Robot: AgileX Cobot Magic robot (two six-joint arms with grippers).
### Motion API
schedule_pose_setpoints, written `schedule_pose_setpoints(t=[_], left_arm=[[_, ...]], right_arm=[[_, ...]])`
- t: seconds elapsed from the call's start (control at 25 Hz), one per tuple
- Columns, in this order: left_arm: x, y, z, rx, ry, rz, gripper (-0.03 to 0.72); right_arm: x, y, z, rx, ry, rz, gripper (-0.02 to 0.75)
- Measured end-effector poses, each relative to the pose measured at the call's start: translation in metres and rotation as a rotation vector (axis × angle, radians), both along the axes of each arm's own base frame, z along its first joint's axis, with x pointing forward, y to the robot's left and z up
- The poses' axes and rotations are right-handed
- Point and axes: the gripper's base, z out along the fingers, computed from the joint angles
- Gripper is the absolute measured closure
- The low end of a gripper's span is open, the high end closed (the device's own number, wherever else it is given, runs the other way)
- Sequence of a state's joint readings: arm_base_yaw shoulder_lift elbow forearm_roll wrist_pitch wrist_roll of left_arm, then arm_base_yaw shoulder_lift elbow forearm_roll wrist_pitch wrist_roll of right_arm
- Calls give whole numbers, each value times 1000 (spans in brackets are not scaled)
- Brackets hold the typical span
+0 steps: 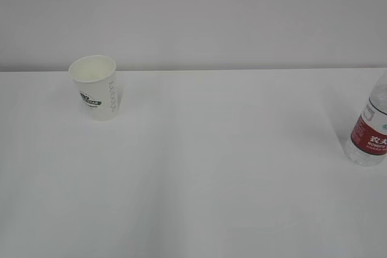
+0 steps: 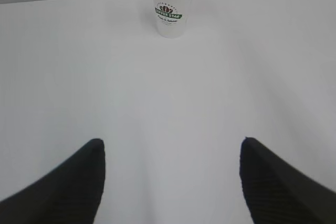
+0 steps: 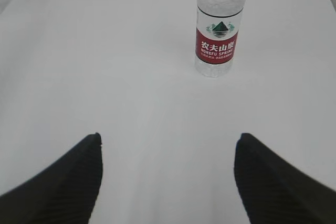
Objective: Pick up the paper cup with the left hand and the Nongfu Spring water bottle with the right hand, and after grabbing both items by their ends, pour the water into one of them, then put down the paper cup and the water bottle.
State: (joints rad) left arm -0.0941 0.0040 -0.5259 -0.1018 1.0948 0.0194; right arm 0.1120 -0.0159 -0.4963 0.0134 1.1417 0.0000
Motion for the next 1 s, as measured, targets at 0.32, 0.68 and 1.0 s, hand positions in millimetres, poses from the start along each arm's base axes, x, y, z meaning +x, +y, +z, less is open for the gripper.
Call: schedule_pose_setpoints(t=[0.32, 0.68, 1.0], left_arm=[[0, 0, 0, 0, 0, 0, 109], [0, 0, 0, 2, 0, -1, 109], [0, 0, 0, 2, 0, -1, 109]], right_arm=[[0, 0, 0, 0, 0, 0, 150], [0, 0, 0, 0, 0, 0, 149], [0, 0, 0, 0, 0, 0, 149]])
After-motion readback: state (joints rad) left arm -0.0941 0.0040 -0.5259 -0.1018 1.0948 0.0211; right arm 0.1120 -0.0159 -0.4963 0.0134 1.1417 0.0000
